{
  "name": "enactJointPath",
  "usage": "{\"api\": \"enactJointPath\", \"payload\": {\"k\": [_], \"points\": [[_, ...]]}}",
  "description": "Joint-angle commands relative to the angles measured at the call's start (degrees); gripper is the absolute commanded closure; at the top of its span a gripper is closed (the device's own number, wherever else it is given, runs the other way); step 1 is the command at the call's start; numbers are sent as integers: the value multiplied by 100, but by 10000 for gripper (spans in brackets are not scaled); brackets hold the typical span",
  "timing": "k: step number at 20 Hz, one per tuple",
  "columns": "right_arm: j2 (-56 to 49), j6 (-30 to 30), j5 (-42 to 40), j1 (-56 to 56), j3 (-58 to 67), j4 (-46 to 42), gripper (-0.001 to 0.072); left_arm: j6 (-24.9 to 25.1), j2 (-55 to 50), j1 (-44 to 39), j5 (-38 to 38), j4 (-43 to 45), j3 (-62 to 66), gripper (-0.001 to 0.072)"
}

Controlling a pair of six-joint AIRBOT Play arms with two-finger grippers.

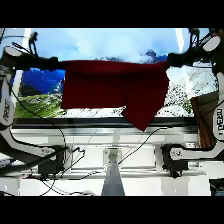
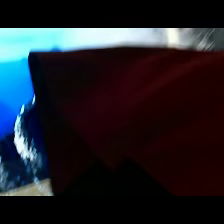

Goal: Fold the clothes and pants, and hang the long-sleeved shirts on hangers.

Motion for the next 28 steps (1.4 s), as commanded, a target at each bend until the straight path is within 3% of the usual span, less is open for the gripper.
{"api": "enactJointPath", "payload": {"k": [1,2,3,4,5,8,10,14,16,18,21,23,25,28], "points": [[-114,-17,166,-2,-667,-271,700,-372,-564,-136,-540,1016,4,691],[-111,-2,-74,-2,-905,-269,699,-369,-680,-168,-597,866,4,685],[-111,160,-365,-2,-1073,-256,668,-363,-769,-208,-601,695,7,463],[-111,354,-511,-2,-1121,-256,442,-352,-793,-240,-597,586,11,67],[-85,415,-509,-2,-1071,-269,169,-352,-778,-256,-619,575,42,9],[310,494,-162,-4,-918,-868,161,-380,-457,-92,-962,772,219,16],[807,496,181,-22,-994,-1486,161,-487,114,221,-1056,796,238,153],[2245,481,693,-479,-2135,-1591,163,-304,1600,994,-1051,791,107,153],[3095,501,702,-688,-3230,-1172,163,-273,2267,1349,-1051,789,-319,154],[3700,514,516,-699,-4310,-382,163,-87,2754,1565,-1010,791,-951,228],[3825,1003,-260,-699,-5490,911,164,-90,3126,1665,-848,857,-2122,275],[3703,844,-669,-680,-5866,1644,190,-92,3108,1665,-776,852,-2761,275],[3510,734,-922,-599,-5939,1637,311,-92,3099,1665,-664,855,-3241,275],[2979,723,-986,-592,-5939,1644,297,-92,3099,1665,-579,852,-3626,275]]}}
